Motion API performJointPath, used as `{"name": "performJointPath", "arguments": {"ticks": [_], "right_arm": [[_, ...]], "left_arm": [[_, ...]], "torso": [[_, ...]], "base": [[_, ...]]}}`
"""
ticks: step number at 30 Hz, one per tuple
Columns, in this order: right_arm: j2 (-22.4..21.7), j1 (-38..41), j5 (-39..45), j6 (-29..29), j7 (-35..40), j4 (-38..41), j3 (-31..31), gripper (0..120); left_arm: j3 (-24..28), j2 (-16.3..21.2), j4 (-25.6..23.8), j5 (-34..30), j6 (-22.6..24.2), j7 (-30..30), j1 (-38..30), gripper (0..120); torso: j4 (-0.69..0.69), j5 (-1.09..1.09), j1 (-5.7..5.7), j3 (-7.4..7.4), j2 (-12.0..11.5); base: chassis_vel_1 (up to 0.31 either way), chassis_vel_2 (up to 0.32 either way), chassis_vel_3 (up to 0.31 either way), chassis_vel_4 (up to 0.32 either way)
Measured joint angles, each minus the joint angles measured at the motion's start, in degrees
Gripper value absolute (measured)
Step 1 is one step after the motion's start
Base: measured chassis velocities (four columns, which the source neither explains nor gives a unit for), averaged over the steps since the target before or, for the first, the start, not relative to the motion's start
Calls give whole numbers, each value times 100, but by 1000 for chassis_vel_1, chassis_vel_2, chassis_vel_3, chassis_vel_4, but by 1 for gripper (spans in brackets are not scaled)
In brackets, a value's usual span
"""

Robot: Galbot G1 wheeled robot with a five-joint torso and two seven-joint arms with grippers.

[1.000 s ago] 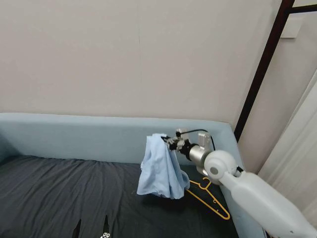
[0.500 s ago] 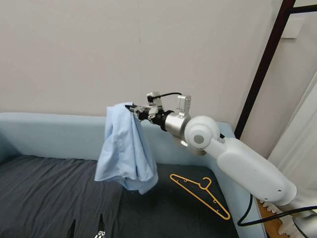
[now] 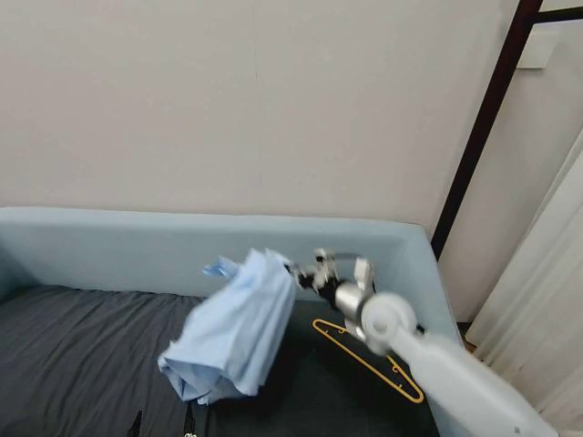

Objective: Pick up the clothes from the sofa and hang them on the clothes hanger.

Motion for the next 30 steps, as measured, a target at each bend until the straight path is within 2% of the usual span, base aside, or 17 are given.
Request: {"name": "performJointPath", "arguments": {"ticks": [6,15,17,18,21,22,25,26,29,30], "right_arm": [[-47,-1169,-946,173,-410,-605,308,0],[-190,-1158,-1971,366,-540,-1032,577,0],[-288,-1168,-2317,357,-461,-982,645,9],[-288,-1168,-2317,357,-461,-982,645,9],[-579,-1376,-2912,218,-342,-548,809,23],[-579,-1376,-2912,218,-342,-548,809,23],[-836,-1605,-3266,41,-194,-74,975,36],[-836,-1605,-3266,41,-194,-74,975,36],[-977,-1858,-3027,-364,138,795,1112,62],[-977,-1858,-3027,-364,138,795,1112,62]], "left_arm": [[54,23,43,21,1,5,-29,98],[117,80,110,16,1,8,-105,98],[122,99,123,3,-2,7,-129,98],[122,99,123,3,-2,7,-129,98],[126,133,172,-11,-13,1,-172,98],[126,133,172,-11,-13,1,-172,98],[142,147,212,-18,-16,1,-204,98],[142,147,212,-18,-16,1,-204,98],[162,146,264,-19,-17,-5,-210,98],[162,146,264,-19,-17,-5,-210,98]], "torso": [[-1,0,-1,-1,1],[2,-1,0,-1,1],[2,-1,0,0,1],[2,-1,0,0,1],[0,-1,0,0,0],[0,-1,0,0,0],[-1,-2,0,0,1],[-1,-2,0,0,1],[0,-1,0,0,1],[0,-1,0,0,1]], "base": [[0,0,0,0],[0,0,0,0],[0,0,0,0],[0,0,0,0],[0,0,0,0],[0,0,0,0],[0,0,0,0],[0,0,0,0],[0,0,0,0],[0,0,0,0]]}}
